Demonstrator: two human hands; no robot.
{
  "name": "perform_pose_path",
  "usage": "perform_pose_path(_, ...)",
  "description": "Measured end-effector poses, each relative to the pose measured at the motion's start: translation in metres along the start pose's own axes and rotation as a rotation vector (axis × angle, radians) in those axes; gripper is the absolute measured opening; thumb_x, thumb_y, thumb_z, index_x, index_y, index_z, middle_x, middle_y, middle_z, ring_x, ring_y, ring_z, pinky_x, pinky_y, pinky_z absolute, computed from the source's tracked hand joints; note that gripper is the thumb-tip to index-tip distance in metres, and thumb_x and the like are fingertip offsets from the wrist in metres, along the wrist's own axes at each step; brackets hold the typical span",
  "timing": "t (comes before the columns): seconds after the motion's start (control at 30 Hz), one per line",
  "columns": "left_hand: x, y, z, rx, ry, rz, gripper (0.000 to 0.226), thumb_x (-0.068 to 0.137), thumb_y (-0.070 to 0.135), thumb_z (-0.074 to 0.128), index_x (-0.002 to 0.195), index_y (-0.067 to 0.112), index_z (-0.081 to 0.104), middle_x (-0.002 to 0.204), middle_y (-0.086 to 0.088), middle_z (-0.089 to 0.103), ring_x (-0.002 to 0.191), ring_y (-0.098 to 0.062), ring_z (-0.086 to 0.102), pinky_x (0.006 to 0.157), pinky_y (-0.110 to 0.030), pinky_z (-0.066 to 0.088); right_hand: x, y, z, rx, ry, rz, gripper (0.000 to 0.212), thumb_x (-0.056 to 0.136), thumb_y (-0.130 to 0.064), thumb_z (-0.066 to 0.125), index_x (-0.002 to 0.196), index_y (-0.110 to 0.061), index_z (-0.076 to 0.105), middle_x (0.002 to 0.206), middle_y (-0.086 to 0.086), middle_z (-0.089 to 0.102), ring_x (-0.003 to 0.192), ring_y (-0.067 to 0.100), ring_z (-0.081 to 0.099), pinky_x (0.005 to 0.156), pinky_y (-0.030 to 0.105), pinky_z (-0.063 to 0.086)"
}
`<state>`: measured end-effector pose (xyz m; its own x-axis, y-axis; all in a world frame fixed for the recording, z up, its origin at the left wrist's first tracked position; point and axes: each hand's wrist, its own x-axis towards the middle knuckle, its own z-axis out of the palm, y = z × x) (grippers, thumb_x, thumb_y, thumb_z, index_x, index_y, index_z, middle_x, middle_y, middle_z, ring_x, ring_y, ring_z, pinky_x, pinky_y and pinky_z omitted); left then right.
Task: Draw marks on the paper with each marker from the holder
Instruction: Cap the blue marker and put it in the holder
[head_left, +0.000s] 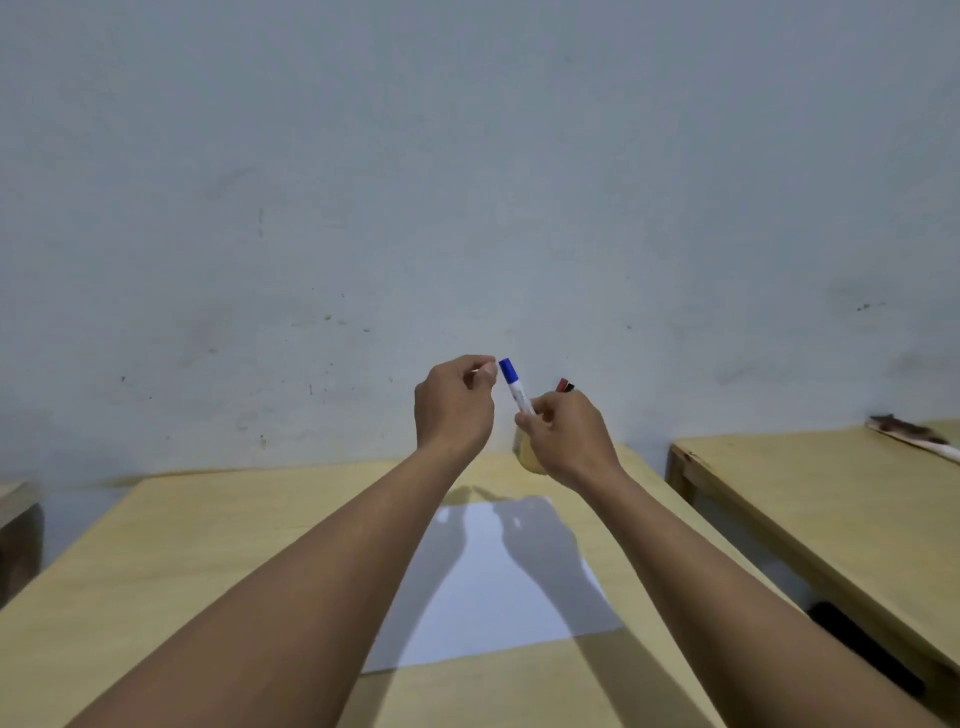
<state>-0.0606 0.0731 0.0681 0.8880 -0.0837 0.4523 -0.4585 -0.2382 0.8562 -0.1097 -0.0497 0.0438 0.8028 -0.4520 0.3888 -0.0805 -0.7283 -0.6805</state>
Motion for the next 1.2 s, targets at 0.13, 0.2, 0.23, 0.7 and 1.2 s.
perform_pose_path(0.13,0.014,-0.029,0.035,0.052,-0.046,-0.06,0.023,0.1,0.023,0.054,0.115,0.021,0.072,0.106,0.002,0.075,0.1,-0.016,0.065,0.082,-0.022,0.041,0.034,0.021,-0.009,0.01,0.042,0.006,0.018,0.096,-0.025,0.061,0.091,-0.009,0.068,0.085,0.003,0.068,0.083,0.022,0.061,0.065,0.034,0.043)
perform_pose_path(0.2,0.021,-0.049,0.054,0.107,-0.108,-0.091,0.034,0.098,0.023,0.059,0.131,0.02,0.064,0.119,-0.001,0.071,0.102,-0.016,0.063,0.085,-0.024,0.044,0.051,0.029,-0.013,0.038,0.071,0.019,0.009,0.096,-0.023,0.059,0.098,-0.016,0.064,0.083,-0.003,0.065,0.078,0.019,0.061,0.065,0.033,0.046)
perform_pose_path(0.23,0.024,-0.059,0.064,0.122,-0.147,-0.106,0.042,0.096,0.022,0.062,0.138,0.02,0.058,0.126,-0.003,0.068,0.106,-0.016,0.062,0.087,-0.025,0.045,0.059,0.032,-0.014,0.059,0.081,0.023,0.009,0.096,-0.024,0.057,0.101,-0.018,0.062,0.084,-0.004,0.066,0.078,0.019,0.064,0.065,0.035,0.05)
perform_pose_path(0.7,0.058,-0.126,0.148,0.159,-0.41,-0.187,0.089,0.071,0.023,0.084,0.148,0.016,0.039,0.136,-0.002,0.059,0.119,-0.025,0.059,0.091,-0.035,0.052,0.147,0.067,0.022,0.027,0.04,0.061,0.014,0.097,-0.029,0.065,0.089,-0.018,0.062,0.072,-0.011,0.058,0.063,0.006,0.057,0.064,0.029,0.05)
perform_pose_path(1.2,0.056,-0.136,0.154,0.117,-0.373,-0.149,0.058,0.066,0.043,0.077,0.119,0.024,0.061,0.109,0.007,0.07,0.098,-0.017,0.067,0.086,-0.042,0.058,0.154,0.092,0.026,0.031,0.121,0.233,0.034,0.082,-0.024,0.06,0.115,-0.016,0.058,0.091,0.003,0.068,0.087,0.025,0.067,0.072,0.037,0.053)
